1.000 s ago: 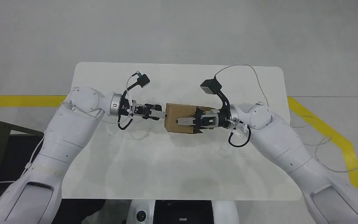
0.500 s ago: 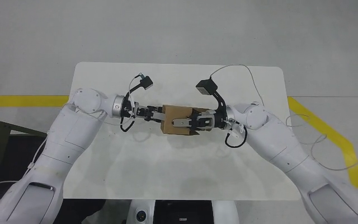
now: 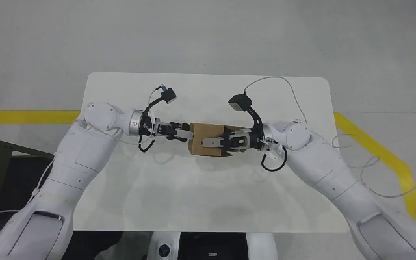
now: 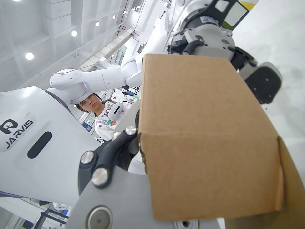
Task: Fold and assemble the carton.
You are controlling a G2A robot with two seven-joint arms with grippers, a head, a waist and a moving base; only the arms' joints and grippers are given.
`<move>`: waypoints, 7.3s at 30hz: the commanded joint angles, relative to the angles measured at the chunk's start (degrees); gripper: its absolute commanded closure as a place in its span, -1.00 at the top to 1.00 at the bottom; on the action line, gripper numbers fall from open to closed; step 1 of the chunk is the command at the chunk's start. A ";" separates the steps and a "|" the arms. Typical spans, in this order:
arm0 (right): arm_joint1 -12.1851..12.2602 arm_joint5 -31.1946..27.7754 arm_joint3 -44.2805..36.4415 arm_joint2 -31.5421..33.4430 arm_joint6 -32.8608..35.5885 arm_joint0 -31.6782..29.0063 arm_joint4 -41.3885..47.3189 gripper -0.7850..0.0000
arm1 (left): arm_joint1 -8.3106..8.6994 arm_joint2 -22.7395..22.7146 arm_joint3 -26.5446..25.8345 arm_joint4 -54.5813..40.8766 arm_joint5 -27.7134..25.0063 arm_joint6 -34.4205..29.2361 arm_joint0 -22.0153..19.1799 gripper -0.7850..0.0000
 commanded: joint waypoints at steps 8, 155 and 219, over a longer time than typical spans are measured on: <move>-0.30 2.58 6.27 -0.82 2.57 0.36 -0.51 -1.00 | 0.76 -2.96 0.15 3.12 -3.04 3.12 -0.21 1.00; 4.93 32.71 -3.96 18.57 8.61 -12.41 -26.54 -1.00 | 0.38 2.80 -12.52 104.68 -25.28 85.15 13.37 1.00; 1.37 25.30 3.62 15.21 3.33 -7.25 -29.65 -1.00 | -3.67 7.57 -6.24 103.10 -25.20 80.92 8.84 1.00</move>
